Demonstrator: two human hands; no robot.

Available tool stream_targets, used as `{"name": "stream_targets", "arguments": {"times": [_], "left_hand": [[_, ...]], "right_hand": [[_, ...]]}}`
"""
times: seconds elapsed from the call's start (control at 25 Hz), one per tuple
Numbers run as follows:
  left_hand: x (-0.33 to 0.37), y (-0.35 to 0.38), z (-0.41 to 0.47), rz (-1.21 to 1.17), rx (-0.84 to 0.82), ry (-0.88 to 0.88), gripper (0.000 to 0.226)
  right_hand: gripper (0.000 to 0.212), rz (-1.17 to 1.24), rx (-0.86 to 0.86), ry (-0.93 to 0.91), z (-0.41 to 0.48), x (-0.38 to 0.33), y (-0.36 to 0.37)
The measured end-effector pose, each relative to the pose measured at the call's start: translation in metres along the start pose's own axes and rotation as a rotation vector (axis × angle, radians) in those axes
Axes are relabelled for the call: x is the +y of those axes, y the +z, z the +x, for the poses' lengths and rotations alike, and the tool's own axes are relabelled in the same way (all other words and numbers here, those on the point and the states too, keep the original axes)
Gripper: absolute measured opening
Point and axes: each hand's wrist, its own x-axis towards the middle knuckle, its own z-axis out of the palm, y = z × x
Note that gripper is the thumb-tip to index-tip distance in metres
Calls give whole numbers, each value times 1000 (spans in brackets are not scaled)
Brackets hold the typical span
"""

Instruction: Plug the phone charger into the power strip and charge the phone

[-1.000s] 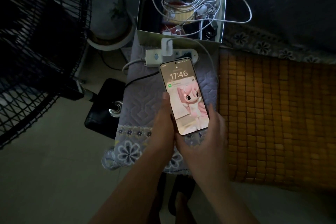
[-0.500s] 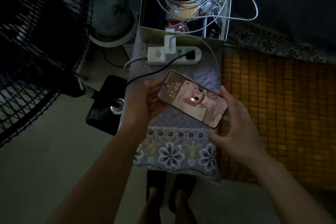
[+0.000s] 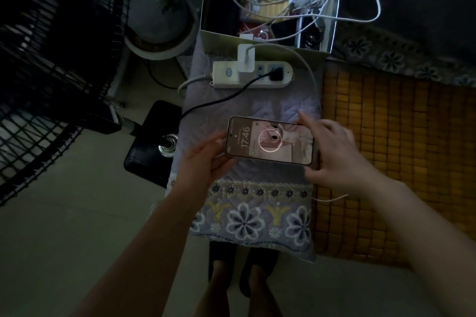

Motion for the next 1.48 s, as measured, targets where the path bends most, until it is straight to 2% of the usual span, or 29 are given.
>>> {"name": "stream_targets", "arguments": {"times": [0.44, 0.68, 0.76, 0.88, 1.04, 1.16, 1.24, 1.36, 1.48], "left_hand": [[-3, -7, 13, 24, 96, -91, 30], [-2, -1, 17, 125, 155, 4, 30], [-4, 1, 15, 228, 155, 111, 36], [-13, -7, 18, 581, 157, 282, 34], [-22, -19, 29, 622, 204, 239, 36], [-26, -22, 30, 823, 177, 285, 42], [-31, -23, 26, 961, 118, 352, 54], [-33, -23, 20, 1142, 87, 290, 81], [-30, -24, 17, 1204, 27, 259, 91]], "right_hand": [[111, -17, -43, -73, 17, 3, 18], [110, -22, -80, -57, 22, 6, 25], [109, -1, -59, -60, 23, 4, 25], [108, -35, -81, -80, 25, 4, 25], [106, -56, -89, -67, 24, 3, 26], [103, -68, -60, -75, 23, 0, 26], [100, -55, -45, -78, 23, -2, 25], [101, -29, -59, -62, 23, -3, 24], [103, -45, -87, -61, 22, -6, 24]]}}
